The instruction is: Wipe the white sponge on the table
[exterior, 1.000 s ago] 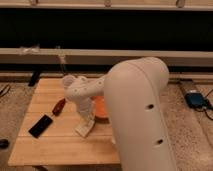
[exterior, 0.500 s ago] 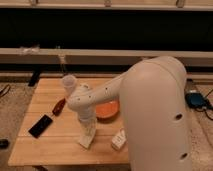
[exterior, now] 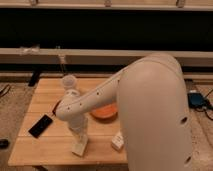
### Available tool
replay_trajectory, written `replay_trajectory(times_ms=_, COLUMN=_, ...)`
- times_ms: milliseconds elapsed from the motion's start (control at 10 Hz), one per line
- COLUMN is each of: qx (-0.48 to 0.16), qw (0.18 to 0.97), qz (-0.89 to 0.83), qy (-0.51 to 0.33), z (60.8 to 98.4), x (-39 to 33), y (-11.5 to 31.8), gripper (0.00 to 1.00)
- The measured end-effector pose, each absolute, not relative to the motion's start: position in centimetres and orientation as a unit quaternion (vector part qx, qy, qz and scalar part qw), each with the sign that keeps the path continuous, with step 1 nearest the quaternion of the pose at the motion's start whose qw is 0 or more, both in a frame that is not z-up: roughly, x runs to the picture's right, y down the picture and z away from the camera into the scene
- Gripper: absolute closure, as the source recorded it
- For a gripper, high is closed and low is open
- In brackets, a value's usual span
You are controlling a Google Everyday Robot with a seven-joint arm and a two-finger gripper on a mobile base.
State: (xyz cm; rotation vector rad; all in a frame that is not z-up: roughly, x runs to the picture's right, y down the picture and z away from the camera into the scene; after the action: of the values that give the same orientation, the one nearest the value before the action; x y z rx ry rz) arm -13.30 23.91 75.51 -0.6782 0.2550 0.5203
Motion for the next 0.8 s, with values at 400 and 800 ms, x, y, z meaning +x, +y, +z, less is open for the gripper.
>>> replay_trajectory(times_ms=400, qx=-0.319, qw=0.92, qz=0.206, qy=0.096, z=73.7, x=-18.5, y=24.9, gripper=1.0)
replay_trajectory(times_ms=800, qx=-0.308, qw=0.931, qz=0.177, qy=0.08, z=73.2, x=-23.8, y=25.4, gripper=1.0)
